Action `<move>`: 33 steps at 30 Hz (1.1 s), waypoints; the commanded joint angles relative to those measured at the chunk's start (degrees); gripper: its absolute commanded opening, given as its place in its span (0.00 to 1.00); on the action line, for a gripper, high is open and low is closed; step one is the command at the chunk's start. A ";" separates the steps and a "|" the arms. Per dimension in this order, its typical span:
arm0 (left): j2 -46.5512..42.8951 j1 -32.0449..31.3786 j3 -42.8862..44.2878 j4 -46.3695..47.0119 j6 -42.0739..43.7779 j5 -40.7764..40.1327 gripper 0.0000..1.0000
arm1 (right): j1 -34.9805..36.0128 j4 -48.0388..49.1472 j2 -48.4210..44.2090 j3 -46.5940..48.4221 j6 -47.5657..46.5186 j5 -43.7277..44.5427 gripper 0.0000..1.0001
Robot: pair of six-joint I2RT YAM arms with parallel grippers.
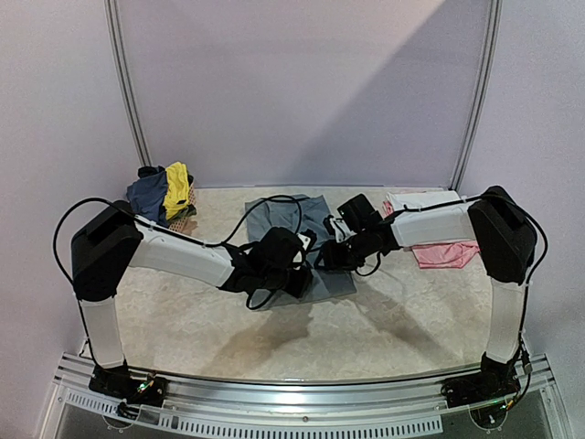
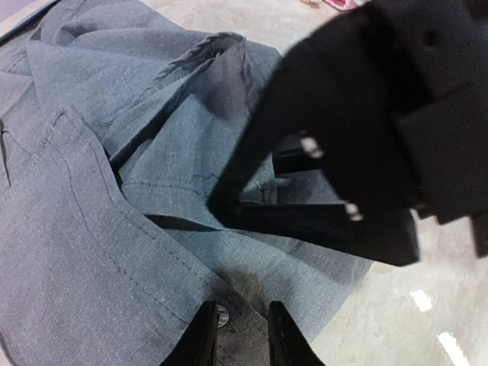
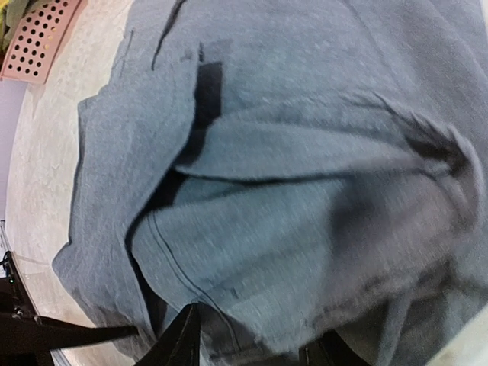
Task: Fold and stack the mixed laundry pile
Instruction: Adjust the 2/3-rectangle-folded shirt at the center of the board.
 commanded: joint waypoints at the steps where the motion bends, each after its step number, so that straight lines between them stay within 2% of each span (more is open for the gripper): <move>1: 0.71 -0.67 -1.07 0.73 -0.37 0.72 0.24 | -0.84 4.23 3.24 3.28 0.55 -3.63 0.41; 9: 1.04 -0.66 -2.26 1.67 -0.45 0.65 0.24 | -1.89 6.50 7.10 9.78 2.50 -6.99 0.38; 17: 1.30 -0.73 -4.42 3.19 -0.92 1.08 0.24 | -4.75 11.57 11.93 14.51 8.43 -10.59 0.37; 20: 0.94 -0.62 -5.40 3.40 -1.38 1.01 0.24 | -6.28 14.89 15.34 18.51 10.45 -14.76 0.38; 26: -0.28 -0.64 -6.95 3.12 -1.77 0.82 0.24 | -10.63 15.61 23.11 27.35 13.97 -21.12 0.39; 30: -0.62 -0.66 -7.69 3.44 -2.20 1.00 0.23 | -12.35 15.17 24.57 30.61 15.88 -22.68 0.39; 33: -2.12 -0.67 -8.43 3.65 -2.57 1.13 0.23 | -12.71 11.32 23.02 32.02 14.49 -21.87 0.41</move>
